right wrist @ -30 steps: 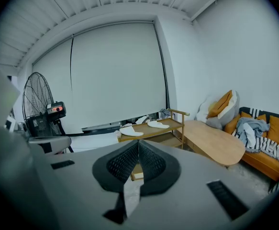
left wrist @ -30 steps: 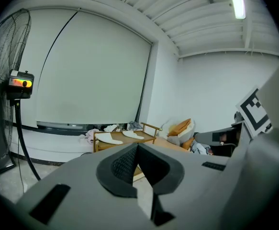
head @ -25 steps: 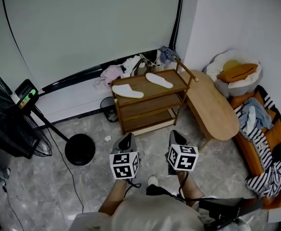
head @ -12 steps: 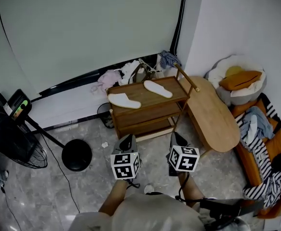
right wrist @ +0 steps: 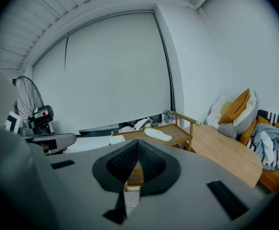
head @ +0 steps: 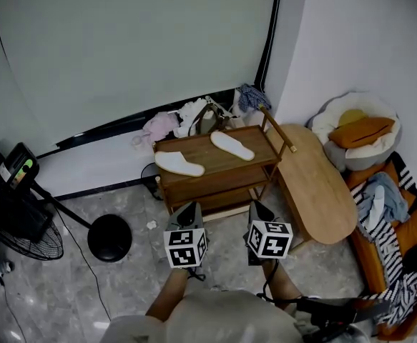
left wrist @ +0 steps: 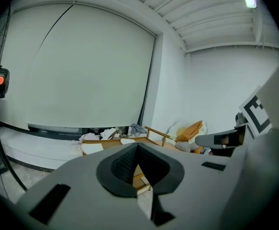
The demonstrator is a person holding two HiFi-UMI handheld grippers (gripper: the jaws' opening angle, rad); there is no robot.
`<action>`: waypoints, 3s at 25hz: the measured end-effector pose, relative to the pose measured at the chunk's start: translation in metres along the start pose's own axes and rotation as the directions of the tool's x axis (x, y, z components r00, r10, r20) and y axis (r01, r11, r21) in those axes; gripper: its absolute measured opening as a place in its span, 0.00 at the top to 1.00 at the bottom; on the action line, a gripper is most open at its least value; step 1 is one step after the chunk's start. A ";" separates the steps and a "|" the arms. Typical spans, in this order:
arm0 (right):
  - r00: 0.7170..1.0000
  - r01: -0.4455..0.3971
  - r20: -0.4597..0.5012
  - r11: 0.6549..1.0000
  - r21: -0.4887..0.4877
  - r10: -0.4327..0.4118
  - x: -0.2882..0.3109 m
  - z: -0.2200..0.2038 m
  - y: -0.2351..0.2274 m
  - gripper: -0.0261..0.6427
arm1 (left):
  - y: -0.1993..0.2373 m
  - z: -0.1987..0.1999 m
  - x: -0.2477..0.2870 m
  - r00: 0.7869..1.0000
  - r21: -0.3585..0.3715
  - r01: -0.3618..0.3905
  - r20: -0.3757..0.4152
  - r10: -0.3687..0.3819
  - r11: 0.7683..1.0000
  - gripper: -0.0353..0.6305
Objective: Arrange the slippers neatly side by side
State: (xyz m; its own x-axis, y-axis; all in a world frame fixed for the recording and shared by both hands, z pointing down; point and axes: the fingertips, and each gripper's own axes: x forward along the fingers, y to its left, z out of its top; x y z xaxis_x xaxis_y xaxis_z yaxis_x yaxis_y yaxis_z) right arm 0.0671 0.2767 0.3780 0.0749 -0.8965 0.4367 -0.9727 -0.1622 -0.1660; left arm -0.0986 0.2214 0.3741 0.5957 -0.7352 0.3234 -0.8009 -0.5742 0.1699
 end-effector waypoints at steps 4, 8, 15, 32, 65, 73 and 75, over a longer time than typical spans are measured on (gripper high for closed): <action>1.000 -0.004 -0.005 1.000 0.007 0.004 0.014 0.004 -0.017 0.91 | -0.007 0.005 0.019 1.000 0.015 -0.004 0.000 0.004 1.000 0.94; 1.000 -0.008 -0.020 1.000 0.026 0.008 0.028 0.003 -0.026 0.91 | -0.008 0.005 0.030 1.000 0.030 -0.010 -0.017 0.010 1.000 0.94; 0.999 -0.007 -0.047 0.999 0.035 0.009 0.051 0.001 -0.036 0.91 | -0.011 -0.002 0.058 0.999 0.046 0.012 -0.051 -0.009 0.999 0.94; 0.999 0.010 -0.043 0.998 -0.069 -0.013 0.175 0.083 -0.077 0.91 | 0.023 0.052 0.212 0.999 -0.012 0.041 -0.010 -0.041 0.999 0.94; 0.977 -0.027 -0.212 0.993 -0.111 0.003 0.339 0.125 -0.090 0.91 | 0.106 0.068 0.351 0.995 -0.125 -0.021 -0.102 0.009 0.992 0.94; 0.972 -0.097 -0.226 0.982 -0.160 0.059 0.371 0.133 -0.097 0.91 | 0.130 0.068 0.334 0.984 -0.137 -0.159 -0.102 0.146 0.978 0.94; 0.970 -0.126 -0.226 0.978 -0.166 0.087 0.377 0.137 -0.091 0.91 | 0.133 0.071 0.331 0.980 -0.130 -0.183 -0.101 0.170 0.975 0.94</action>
State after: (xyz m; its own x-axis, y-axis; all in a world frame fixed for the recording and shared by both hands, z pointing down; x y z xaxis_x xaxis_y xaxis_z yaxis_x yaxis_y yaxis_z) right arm 0.2141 -0.1025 0.4368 -0.0615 -0.7904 0.6095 -0.9972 0.0233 -0.0704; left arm -0.0037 -0.1244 0.4377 0.4413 -0.7818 0.4404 -0.8973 -0.3786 0.2270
